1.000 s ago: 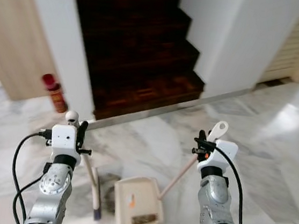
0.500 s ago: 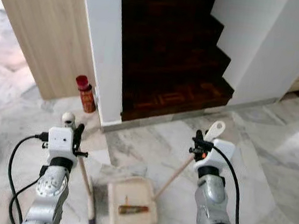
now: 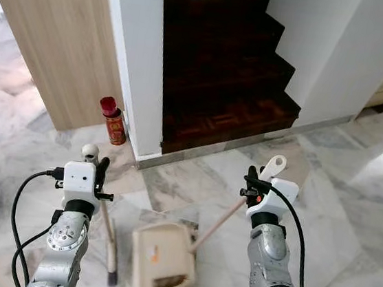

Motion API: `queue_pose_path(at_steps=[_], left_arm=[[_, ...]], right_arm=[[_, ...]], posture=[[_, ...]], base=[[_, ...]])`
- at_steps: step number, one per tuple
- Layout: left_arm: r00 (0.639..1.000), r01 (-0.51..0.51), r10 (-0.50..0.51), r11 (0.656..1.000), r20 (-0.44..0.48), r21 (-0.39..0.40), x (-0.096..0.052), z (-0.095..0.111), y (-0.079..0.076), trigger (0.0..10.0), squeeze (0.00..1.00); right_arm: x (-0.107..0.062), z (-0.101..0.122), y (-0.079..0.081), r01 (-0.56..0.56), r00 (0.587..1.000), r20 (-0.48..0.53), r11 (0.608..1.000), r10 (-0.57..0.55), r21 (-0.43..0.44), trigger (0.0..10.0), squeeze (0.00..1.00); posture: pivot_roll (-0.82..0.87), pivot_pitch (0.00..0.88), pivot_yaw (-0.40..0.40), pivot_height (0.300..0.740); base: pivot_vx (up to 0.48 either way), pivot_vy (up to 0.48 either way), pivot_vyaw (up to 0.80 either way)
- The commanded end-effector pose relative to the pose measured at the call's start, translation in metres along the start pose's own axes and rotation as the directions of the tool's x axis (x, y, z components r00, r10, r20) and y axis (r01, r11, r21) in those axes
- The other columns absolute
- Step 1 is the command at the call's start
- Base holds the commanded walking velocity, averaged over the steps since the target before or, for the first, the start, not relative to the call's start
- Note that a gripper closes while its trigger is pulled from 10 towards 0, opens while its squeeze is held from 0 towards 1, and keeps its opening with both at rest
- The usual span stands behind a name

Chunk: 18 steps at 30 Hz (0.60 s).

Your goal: Sweep floor

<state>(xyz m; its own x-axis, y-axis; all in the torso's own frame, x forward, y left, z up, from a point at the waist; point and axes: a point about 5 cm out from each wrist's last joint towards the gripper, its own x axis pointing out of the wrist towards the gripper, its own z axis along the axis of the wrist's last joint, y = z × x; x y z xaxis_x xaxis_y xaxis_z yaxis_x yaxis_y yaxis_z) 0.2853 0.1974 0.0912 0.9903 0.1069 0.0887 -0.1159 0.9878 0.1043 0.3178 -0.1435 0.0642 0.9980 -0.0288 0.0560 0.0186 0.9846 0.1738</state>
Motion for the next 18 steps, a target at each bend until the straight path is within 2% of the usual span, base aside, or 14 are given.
queue_pose_path(at_steps=[1,18], left_arm=[[0.999,0.005,-0.005,1.000,0.049,-0.003,0.0027,0.0100,-0.0013,10.0,0.00],[0.999,0.006,-0.006,1.000,0.050,-0.001,0.0032,0.0106,-0.0007,10.0,0.00]], right_arm=[[0.0039,0.0087,-0.0022,0.010,0.999,0.044,1.000,-0.010,0.006,10.0,0.00],[0.0041,0.0084,0.0007,-0.005,0.999,0.041,1.000,0.005,-0.007,10.0,0.00]], posture=[[0.16,0.027,0.027,0.740],[0.16,0.032,0.029,0.740]], base=[[0.000,0.289,0.00],[0.000,0.288,0.03]])
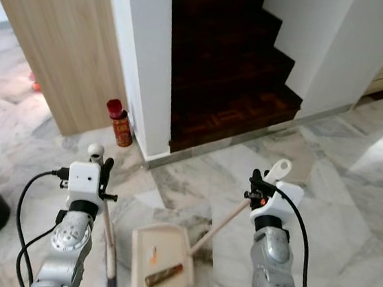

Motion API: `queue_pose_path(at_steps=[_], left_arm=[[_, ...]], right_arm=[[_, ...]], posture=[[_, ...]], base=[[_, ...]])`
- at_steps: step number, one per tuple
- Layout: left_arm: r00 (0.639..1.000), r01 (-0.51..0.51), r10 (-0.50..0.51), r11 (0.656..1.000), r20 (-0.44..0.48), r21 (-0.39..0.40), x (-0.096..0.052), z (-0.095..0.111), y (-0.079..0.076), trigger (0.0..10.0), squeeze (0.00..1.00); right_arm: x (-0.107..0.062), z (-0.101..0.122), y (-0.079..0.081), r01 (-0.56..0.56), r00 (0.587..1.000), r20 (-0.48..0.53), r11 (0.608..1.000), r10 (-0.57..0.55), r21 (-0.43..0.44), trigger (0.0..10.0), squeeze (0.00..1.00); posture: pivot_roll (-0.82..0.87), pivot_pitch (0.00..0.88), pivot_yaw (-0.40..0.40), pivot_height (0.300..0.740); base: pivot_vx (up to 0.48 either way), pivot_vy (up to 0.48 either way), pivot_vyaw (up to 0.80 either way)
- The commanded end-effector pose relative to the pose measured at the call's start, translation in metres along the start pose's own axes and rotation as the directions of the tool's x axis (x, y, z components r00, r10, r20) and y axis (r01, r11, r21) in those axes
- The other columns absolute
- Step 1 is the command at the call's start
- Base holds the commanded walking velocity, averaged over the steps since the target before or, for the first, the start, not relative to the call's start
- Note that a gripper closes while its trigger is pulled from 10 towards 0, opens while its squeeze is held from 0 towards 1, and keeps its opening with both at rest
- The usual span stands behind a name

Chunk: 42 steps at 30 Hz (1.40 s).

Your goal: Sweep floor

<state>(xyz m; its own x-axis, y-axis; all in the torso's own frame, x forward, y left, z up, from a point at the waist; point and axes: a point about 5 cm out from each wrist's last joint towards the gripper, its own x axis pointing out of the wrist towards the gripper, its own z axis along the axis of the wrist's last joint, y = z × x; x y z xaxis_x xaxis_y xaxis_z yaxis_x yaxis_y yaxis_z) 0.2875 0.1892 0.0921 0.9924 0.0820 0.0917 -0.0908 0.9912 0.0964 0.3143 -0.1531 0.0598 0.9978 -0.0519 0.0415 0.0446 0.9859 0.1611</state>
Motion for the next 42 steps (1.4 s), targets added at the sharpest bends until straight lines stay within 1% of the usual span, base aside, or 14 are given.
queue_pose_path(at_steps=[1,9,42], left_arm=[[0.999,-0.018,0.018,1.000,0.045,0.009,0.0017,0.0091,0.0075,10.0,0.00],[0.999,-0.018,0.017,1.000,0.045,0.011,0.0017,0.0092,0.0071,10.0,0.00],[0.999,-0.016,0.016,1.000,0.042,0.012,0.0012,0.0083,0.0066,10.0,0.00]], right_arm=[[0.0072,0.0111,0.0113,-0.030,0.998,0.052,1.000,0.030,0.006,10.0,0.00],[0.0068,0.0104,0.0117,-0.032,0.998,0.048,0.999,0.032,0.012,10.0,0.00],[0.0072,0.0106,0.0114,-0.030,0.998,0.051,0.999,0.027,0.045,10.0,0.00]], posture=[[0.16,0.032,0.029,0.740],[0.16,0.033,0.030,0.740],[0.16,0.015,0.030,0.740]], base=[[0.000,0.289,0.49],[0.000,0.289,0.56],[0.000,0.288,0.00]])
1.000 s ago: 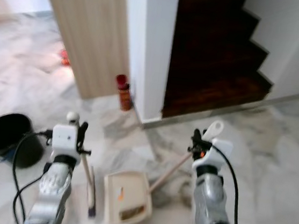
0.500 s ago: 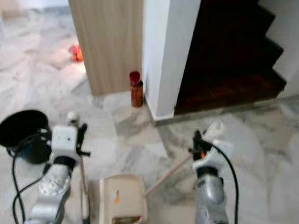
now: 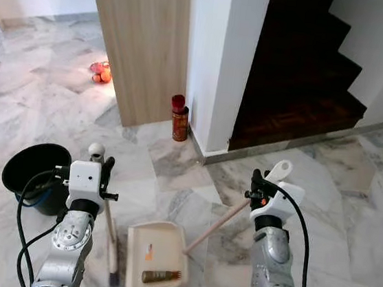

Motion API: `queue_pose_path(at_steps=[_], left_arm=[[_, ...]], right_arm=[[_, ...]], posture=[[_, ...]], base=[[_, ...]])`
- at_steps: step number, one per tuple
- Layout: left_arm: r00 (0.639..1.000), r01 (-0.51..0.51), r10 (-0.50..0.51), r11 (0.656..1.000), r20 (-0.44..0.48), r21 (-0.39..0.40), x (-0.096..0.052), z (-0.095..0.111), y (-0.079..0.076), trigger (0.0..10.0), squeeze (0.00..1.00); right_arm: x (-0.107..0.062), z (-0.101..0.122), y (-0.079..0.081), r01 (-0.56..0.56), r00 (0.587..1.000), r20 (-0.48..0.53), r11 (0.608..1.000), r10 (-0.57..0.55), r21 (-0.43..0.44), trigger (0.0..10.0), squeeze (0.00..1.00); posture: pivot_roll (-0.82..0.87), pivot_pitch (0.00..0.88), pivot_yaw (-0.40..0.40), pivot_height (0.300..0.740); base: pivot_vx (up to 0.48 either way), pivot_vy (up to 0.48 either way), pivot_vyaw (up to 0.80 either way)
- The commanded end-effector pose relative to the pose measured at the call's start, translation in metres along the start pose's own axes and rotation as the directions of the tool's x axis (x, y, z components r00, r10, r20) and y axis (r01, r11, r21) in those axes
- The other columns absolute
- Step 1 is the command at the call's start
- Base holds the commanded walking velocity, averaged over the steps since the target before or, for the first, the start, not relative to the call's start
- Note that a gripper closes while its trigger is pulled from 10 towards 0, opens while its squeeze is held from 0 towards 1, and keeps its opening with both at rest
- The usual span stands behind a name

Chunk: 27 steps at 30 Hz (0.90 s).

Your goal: Sweep floor

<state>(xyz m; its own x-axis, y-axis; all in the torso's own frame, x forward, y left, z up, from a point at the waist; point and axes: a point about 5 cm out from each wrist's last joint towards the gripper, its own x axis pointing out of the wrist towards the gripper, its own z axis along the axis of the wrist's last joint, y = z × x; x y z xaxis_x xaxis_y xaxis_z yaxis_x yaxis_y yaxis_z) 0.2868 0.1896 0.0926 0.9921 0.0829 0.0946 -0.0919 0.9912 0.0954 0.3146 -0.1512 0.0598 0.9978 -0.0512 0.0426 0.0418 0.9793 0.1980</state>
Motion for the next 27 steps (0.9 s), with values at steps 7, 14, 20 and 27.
queue_pose_path(at_steps=[7,14,20,27], left_arm=[[0.999,-0.014,0.013,1.000,0.040,0.011,0.0016,0.0077,0.0053,10.0,0.00],[0.999,-0.014,0.013,1.000,0.040,0.012,0.0017,0.0079,0.0052,10.0,0.00],[0.999,-0.014,0.014,1.000,0.040,0.015,0.0019,0.0078,0.0055,10.0,0.00],[0.999,-0.015,0.014,1.000,0.040,0.016,0.0022,0.0080,0.0058,10.0,0.00]], right_arm=[[0.0071,0.0104,0.0107,-0.033,0.998,0.047,0.999,0.033,-0.003,10.0,0.00],[0.0072,0.0108,0.0109,-0.036,0.998,0.048,0.999,0.037,-0.015,10.0,0.00],[0.0067,0.0102,0.0113,-0.040,0.998,0.046,0.999,0.041,-0.013,10.0,0.00],[0.0069,0.0101,0.0121,-0.043,0.998,0.045,0.999,0.044,-0.018,10.0,0.00]], posture=[[0.16,0.016,0.029,0.740],[0.16,0.021,0.028,0.740],[0.16,0.025,0.028,0.740],[0.16,0.026,0.028,0.740]], base=[[0.000,0.288,0.00],[0.000,0.288,0.25],[0.000,0.290,0.43],[0.000,0.287,0.47]])
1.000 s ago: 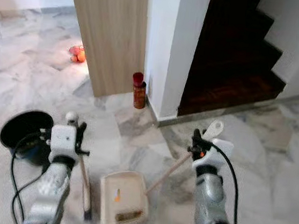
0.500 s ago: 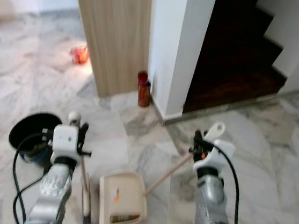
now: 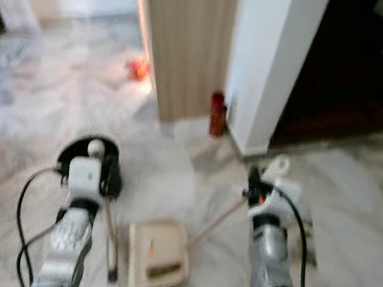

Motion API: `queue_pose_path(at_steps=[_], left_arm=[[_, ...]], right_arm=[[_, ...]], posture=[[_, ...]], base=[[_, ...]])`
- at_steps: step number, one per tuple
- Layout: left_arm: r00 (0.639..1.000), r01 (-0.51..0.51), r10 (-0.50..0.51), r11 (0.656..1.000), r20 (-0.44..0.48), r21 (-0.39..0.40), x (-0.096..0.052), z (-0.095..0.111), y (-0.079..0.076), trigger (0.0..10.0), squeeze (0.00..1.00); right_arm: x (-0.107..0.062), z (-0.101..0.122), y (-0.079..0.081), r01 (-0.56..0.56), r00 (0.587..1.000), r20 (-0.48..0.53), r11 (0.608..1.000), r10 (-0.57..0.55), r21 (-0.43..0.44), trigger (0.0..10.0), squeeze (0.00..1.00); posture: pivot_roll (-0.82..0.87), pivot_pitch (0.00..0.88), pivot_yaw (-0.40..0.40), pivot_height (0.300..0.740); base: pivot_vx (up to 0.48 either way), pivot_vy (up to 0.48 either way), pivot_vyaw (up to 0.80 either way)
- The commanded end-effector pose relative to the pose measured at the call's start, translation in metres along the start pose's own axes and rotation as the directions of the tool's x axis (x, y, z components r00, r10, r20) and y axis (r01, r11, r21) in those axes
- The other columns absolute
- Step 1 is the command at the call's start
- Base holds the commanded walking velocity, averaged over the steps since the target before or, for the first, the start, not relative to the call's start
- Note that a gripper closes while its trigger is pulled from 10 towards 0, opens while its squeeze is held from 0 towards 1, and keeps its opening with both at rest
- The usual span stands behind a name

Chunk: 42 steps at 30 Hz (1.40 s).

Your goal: Sweep floor

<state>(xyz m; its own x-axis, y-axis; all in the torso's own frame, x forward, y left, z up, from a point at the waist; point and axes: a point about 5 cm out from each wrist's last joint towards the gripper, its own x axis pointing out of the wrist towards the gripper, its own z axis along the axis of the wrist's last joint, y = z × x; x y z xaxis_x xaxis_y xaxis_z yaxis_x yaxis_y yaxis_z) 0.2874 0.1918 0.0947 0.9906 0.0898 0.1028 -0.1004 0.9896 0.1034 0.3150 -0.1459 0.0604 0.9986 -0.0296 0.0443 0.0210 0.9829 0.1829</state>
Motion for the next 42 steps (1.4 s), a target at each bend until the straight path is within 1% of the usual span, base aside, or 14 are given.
queue_pose_path(at_steps=[1,10,19,32,42], left_arm=[[0.999,-0.007,0.006,1.000,0.033,0.007,0.0013,0.0063,0.0036,10.0,0.00],[0.999,-0.008,0.008,1.000,0.033,0.008,0.0014,0.0066,0.0036,10.0,0.00],[0.999,-0.010,0.010,1.000,0.035,0.008,0.0016,0.0068,0.0037,10.0,0.00],[0.999,-0.006,0.006,1.000,0.039,0.011,0.0014,0.0063,0.0034,10.0,0.00],[1.000,-0.006,0.005,1.000,0.024,0.020,0.0014,0.0045,0.0030,10.0,0.00]], right_arm=[[0.0068,0.0108,0.0066,-0.021,0.999,0.047,1.000,0.022,-0.004,10.0,0.00],[0.0067,0.0108,0.0070,-0.025,0.999,0.048,1.000,0.025,0.002,10.0,0.00],[0.0070,0.0106,0.0068,-0.023,0.999,0.044,1.000,0.023,0.003,10.0,0.00],[0.0072,0.0103,0.0076,-0.028,0.999,0.042,1.000,0.028,0.005,10.0,0.00],[0.0073,0.0101,0.0085,-0.037,0.999,0.041,0.999,0.037,-0.001,10.0,0.00]], posture=[[0.16,0.026,0.029,0.740],[0.16,0.027,0.029,0.740],[0.16,0.030,0.026,0.740],[0.16,0.027,0.026,0.740],[0.16,0.018,0.027,0.740]], base=[[0.000,0.289,0.51],[0.000,0.288,0.49],[0.000,0.285,0.00],[0.000,0.000,0.00],[0.000,0.000,0.00]])
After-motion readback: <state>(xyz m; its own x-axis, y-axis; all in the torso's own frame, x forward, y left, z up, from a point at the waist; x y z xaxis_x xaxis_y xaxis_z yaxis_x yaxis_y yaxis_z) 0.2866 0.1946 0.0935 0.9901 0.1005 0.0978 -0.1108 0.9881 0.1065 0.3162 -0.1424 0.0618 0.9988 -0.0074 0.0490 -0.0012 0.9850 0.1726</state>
